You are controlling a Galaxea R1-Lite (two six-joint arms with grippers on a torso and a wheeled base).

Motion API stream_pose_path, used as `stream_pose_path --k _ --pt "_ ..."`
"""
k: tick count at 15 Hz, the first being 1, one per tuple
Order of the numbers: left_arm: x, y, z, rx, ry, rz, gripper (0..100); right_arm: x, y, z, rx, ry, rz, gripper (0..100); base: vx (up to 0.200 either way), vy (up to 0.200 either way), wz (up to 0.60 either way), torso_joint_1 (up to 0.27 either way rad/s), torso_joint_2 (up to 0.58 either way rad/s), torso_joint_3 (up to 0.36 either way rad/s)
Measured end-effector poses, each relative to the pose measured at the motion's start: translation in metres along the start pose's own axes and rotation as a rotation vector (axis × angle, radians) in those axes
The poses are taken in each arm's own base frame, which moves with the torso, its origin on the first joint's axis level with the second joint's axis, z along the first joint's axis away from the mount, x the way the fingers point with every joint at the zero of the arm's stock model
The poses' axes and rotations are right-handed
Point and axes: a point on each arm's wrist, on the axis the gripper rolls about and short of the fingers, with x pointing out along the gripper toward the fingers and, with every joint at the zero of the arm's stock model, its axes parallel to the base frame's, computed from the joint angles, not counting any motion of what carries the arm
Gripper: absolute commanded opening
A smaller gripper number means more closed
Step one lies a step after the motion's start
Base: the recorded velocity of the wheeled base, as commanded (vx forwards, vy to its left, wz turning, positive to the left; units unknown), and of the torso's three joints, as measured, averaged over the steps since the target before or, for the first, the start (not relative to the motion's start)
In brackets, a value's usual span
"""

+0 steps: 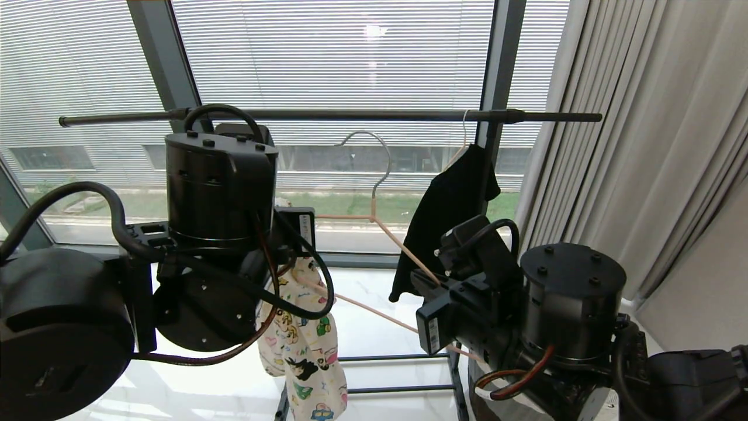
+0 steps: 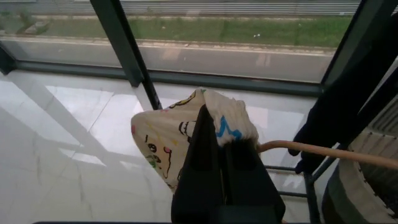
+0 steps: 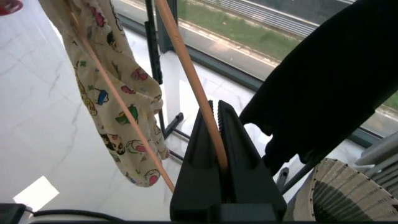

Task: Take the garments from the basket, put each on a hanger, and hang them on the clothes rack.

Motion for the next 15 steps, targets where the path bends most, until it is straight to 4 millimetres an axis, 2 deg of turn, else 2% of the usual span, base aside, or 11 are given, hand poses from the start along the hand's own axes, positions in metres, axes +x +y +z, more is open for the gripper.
stream_pose_path --k 10,15 --pt "-0.045 -0.036 0.014 -0.073 -0.057 -0.206 0 0.011 0.015 -0.008 -0.011 0.017 0.029 0 0.000 0.000 0.00 0.000 0.00 0.000" --pt "-0.054 -0.039 0.015 -0.107 -0.059 -0.240 0 0.012 0.013 -0.008 0.016 0.015 -0.028 0 0.000 0.000 0.00 0.000 0.00 0.000"
